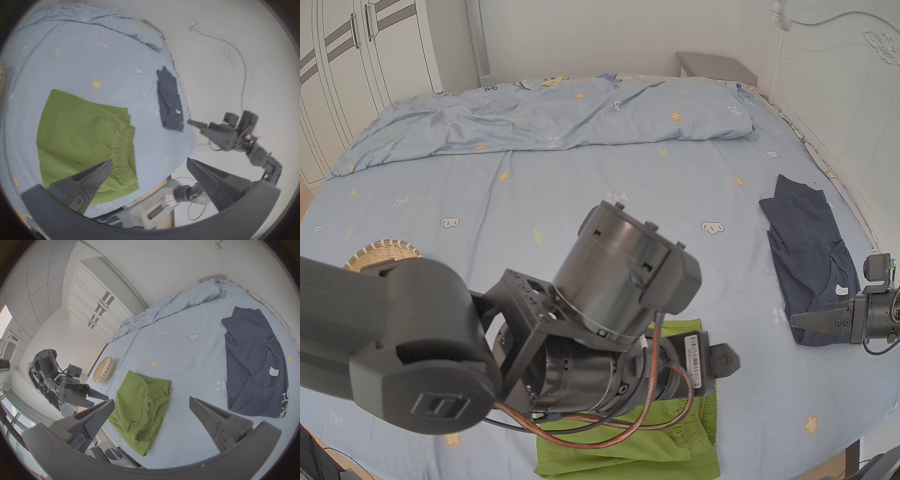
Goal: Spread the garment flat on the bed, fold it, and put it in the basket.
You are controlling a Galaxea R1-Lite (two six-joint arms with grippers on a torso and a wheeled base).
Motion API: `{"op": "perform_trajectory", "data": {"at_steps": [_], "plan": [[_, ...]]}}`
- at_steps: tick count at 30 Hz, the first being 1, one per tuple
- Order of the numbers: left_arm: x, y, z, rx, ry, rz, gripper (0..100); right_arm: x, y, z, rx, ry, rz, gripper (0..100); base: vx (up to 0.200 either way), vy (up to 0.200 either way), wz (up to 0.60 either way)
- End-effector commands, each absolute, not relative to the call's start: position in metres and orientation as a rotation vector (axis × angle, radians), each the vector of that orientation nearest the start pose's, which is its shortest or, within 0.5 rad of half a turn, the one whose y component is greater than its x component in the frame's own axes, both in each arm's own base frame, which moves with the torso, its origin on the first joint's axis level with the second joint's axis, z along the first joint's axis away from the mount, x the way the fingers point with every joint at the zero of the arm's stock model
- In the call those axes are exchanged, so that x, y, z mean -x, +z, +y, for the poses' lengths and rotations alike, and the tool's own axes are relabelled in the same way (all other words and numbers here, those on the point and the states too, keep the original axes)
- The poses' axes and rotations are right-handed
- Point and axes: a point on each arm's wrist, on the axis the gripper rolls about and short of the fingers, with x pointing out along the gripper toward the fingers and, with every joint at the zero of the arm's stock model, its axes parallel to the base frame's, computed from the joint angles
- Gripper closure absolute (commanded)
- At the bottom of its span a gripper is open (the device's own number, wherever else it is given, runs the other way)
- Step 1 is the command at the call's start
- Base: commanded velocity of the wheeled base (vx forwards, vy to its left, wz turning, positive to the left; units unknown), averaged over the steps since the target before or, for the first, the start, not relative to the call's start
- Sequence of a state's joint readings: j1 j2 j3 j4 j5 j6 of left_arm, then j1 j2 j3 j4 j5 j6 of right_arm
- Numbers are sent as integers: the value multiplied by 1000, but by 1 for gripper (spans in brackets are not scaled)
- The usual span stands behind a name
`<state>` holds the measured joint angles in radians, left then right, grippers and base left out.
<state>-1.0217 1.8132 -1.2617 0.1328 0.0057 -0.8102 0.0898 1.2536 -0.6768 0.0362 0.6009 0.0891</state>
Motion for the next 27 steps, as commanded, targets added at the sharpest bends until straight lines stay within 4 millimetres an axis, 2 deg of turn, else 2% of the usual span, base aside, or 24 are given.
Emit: {"op": "perform_trajectory", "data": {"at_steps": [1,3,7,8,9,10,11,13,17,19,20,21,22,23,27], "plan": [[-172,207,-293,457,-713,946,0,-172,198,28,-239,643,626,0,0,0,0],[-172,208,-291,465,-723,949,0,-172,198,28,-239,642,628,0,0,0,0],[-192,209,-259,509,-707,980,0,-172,199,28,-238,644,623,0,0,0,0],[-200,207,-244,531,-695,997,0,-171,199,28,-237,645,620,0,0,0,0],[-201,206,-242,533,-695,1000,0,-170,200,28,-237,645,619,0,0,0,0],[-211,201,-213,551,-691,1030,0,-166,203,28,-234,648,603,0,0,0,0],[-216,192,-193,543,-688,1044,0,-164,205,28,-236,648,592,0,0,0,0],[-223,179,-168,512,-692,1061,0,-162,207,28,-240,650,585,0,0,0,0],[-237,135,-112,486,-747,1118,0,-157,211,30,-242,668,571,0,0,0,0],[-240,128,-107,493,-748,1131,0,-156,211,31,-241,672,570,0,0,0,0],[-249,114,-96,524,-730,1155,0,-154,213,32,-241,680,565,0,0,0,0],[-253,108,-91,542,-710,1164,0,-153,213,33,-246,680,563,0,0,0,0],[-253,108,-91,542,-710,1164,0,-153,213,33,-246,680,563,0,0,0,0],[-258,95,-88,554,-689,1203,0,-153,214,32,-252,679,558,0,0,0,0],[-269,73,-91,551,-659,1251,0,-153,214,32,-254,678,559,0,0,0,0]]}}
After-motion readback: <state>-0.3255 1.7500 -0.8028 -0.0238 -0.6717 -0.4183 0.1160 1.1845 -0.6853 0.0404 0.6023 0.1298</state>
